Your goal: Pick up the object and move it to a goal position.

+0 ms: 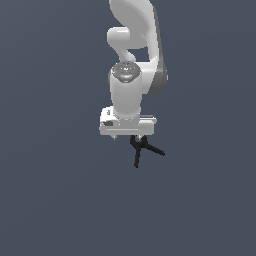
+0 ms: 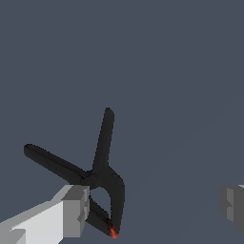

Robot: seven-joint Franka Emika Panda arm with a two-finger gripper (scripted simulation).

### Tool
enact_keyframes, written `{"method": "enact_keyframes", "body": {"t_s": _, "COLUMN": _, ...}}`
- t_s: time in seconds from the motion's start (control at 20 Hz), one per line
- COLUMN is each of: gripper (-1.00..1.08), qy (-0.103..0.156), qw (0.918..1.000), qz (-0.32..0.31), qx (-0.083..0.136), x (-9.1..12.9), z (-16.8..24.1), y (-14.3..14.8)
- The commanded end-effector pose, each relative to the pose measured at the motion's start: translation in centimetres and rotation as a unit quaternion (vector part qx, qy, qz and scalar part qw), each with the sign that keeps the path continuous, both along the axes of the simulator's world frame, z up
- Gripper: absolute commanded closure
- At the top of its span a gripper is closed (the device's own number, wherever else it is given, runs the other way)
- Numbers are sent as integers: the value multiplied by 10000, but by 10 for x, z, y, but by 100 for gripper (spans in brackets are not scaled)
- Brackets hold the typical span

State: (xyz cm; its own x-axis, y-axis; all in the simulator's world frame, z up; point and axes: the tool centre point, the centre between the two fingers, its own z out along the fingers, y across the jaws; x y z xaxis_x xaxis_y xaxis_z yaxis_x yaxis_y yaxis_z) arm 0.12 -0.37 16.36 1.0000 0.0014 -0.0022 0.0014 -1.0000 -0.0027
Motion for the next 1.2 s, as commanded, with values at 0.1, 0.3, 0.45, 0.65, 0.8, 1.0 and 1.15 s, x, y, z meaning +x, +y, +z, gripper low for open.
{"method": "enact_keyframes", "body": {"t_s": 0.1, "gripper": -60, "qy": -1, "qw": 10000, "qz": 3, "qx": -13, "x": 0, "z": 0, "y": -2}}
{"method": "enact_keyframes", "body": {"t_s": 0.3, "gripper": -60, "qy": -4, "qw": 10000, "qz": 10, "qx": -77, "x": 1, "z": 0, "y": -15}}
{"method": "enact_keyframes", "body": {"t_s": 0.45, "gripper": -60, "qy": -4, "qw": 10000, "qz": 12, "qx": -76, "x": 1, "z": -1, "y": -14}}
{"method": "enact_keyframes", "body": {"t_s": 0.65, "gripper": -60, "qy": 0, "qw": 9999, "qz": 76, "qx": -91, "x": -3, "z": -7, "y": -12}}
{"method": "enact_keyframes", "body": {"t_s": 0.8, "gripper": -60, "qy": 7, "qw": 9998, "qz": 169, "qx": -110, "x": -10, "z": -15, "y": -9}}
{"method": "enact_keyframes", "body": {"t_s": 1.0, "gripper": -60, "qy": 19, "qw": 9993, "qz": 356, "qx": -142, "x": -24, "z": -31, "y": -3}}
{"method": "enact_keyframes", "body": {"t_s": 1.15, "gripper": -60, "qy": 32, "qw": 9983, "qz": 548, "qx": -168, "x": -39, "z": -46, "y": 4}}
